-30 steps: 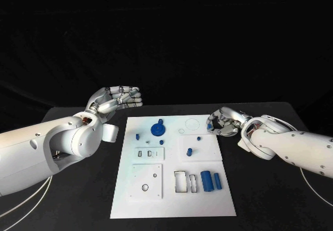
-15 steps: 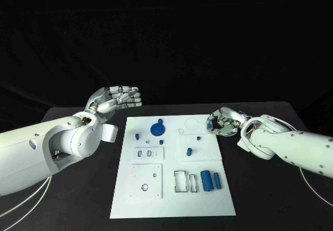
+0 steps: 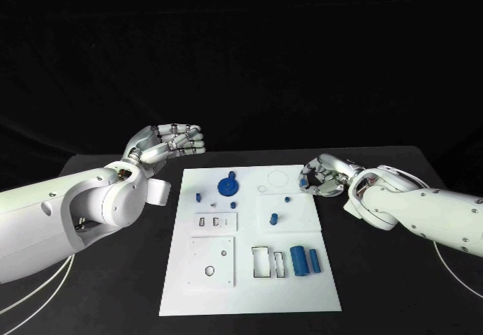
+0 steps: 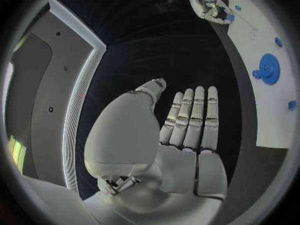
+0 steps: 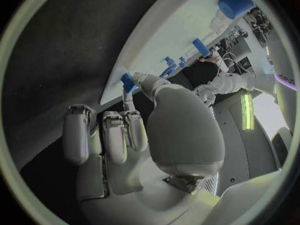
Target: Assemble the parts on the task board
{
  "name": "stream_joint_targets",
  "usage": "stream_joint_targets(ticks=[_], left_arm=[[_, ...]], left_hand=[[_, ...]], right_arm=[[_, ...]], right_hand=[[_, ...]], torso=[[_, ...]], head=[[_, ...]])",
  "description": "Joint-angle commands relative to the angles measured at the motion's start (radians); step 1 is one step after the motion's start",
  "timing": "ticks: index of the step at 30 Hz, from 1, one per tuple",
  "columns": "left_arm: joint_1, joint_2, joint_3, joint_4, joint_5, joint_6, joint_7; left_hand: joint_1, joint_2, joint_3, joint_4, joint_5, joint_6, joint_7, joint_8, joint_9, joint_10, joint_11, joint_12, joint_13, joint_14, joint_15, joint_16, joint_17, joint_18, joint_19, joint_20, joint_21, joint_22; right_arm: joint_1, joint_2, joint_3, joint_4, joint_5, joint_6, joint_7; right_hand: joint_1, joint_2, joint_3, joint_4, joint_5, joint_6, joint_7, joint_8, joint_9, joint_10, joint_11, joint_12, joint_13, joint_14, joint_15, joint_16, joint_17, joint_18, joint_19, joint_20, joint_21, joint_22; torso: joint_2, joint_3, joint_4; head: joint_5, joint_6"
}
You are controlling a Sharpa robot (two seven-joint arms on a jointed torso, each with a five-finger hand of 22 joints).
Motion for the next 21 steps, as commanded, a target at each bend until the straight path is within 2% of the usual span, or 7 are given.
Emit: stream_joint_targets(ticks=[1,6,10,15,18,21], left_arm=[[0.0,0.001,0.001,0.002,0.002,0.017,0.005],[0.0,-0.001,0.001,0.002,0.002,0.017,0.005],[0.0,-0.002,0.001,0.003,0.002,0.017,0.004],[0.0,-0.002,0.001,0.001,0.002,0.017,0.003],[0.0,-0.001,0.0,-0.002,0.002,0.017,0.003],[0.0,0.0,0.0,-0.006,0.002,0.017,0.003]], left_hand=[[-0.012,0.0,0.004,-0.003,-0.005,-0.009,0.009,-0.007,0.0,-0.008,-0.001,-0.006,0.001,-0.007,0.003,-0.005,0.003,0.009,-0.003,0.007,-0.005,-0.002],[-0.012,0.0,0.004,-0.003,-0.005,-0.009,0.009,-0.007,0.0,-0.008,-0.001,-0.006,0.001,-0.007,0.003,-0.005,0.003,0.009,-0.003,0.007,-0.005,-0.002],[-0.013,0.0,0.004,-0.004,-0.005,-0.009,0.009,-0.007,0.0,-0.008,-0.001,-0.006,0.001,-0.007,0.003,-0.005,0.003,0.009,-0.003,0.007,-0.005,-0.002],[-0.013,0.0,0.004,-0.004,-0.005,-0.009,0.009,-0.007,0.0,-0.008,-0.001,-0.006,0.001,-0.007,0.003,-0.005,0.003,0.009,-0.003,0.007,-0.005,-0.002],[-0.013,0.0,0.004,-0.004,-0.005,-0.009,0.009,-0.007,0.0,-0.008,-0.001,-0.006,0.001,-0.007,0.003,-0.005,0.003,0.009,-0.003,0.007,-0.005,-0.002],[-0.013,0.0,0.004,-0.004,-0.005,-0.009,0.009,-0.007,0.0,-0.009,-0.001,-0.006,0.001,-0.007,0.003,-0.005,0.004,0.009,-0.003,0.007,-0.005,-0.002]], right_arm=[[-0.001,0.001,0.0,0.0,-0.012,-0.013,-0.006],[-0.001,0.001,0.0,0.004,-0.019,-0.04,-0.01],[0.0,-0.003,0.001,0.025,-0.024,-0.055,-0.02],[0.012,-0.013,0.004,0.08,-0.04,-0.06,-0.052],[0.03,-0.015,0.005,0.133,-0.052,-0.066,-0.089],[0.045,-0.009,0.005,0.188,-0.074,-0.071,-0.138]], right_hand=[[0.001,0.019,0.007,-0.002,-0.004,0.018,-0.008,0.017,0.015,0.018,-0.012,0.008,0.152,0.106,-0.012,0.004,0.263,-0.007,0.002,-0.01,0.007,0.094],[0.005,0.025,0.016,-0.012,-0.021,0.018,-0.012,0.023,0.023,0.018,-0.016,0.007,0.152,0.106,-0.017,0.004,0.263,-0.008,0.004,-0.016,0.008,0.096],[0.006,0.027,0.021,-0.016,-0.027,0.015,-0.012,0.023,0.024,0.018,-0.017,0.006,0.151,0.106,-0.018,0.004,0.263,-0.008,0.005,-0.017,0.009,0.098],[0.009,0.032,0.029,-0.02,-0.03,0.011,-0.01,0.022,0.025,0.016,-0.016,0.004,0.149,0.106,-0.018,0.004,0.263,-0.009,0.006,-0.018,0.01,0.099],[0.01,0.038,0.036,-0.023,-0.036,0.01,-0.01,0.023,0.027,0.015,-0.016,0.003,0.148,0.106,-0.018,0.004,0.263,-0.009,0.006,-0.018,0.01,0.1],[0.011,0.04,0.038,-0.024,-0.037,0.009,-0.01,0.024,0.028,0.015,-0.016,0.002,0.147,0.106,-0.018,0.004,0.263,-0.009,0.007,-0.018,0.011,0.1]], torso=[[-0.001,-0.0001,0.0009],[0.0,-0.0004,0.0007],[-0.001,-0.0002,-0.0003],[-0.003,-0.0029,0.0],[-0.003,-0.003,0.0007],[-0.005,-0.0049,0.0001]], head=[[-0.001,-0.001],[0.0,-0.002],[0.002,-0.002],[0.003,-0.001],[0.005,-0.001],[0.007,0.0]])
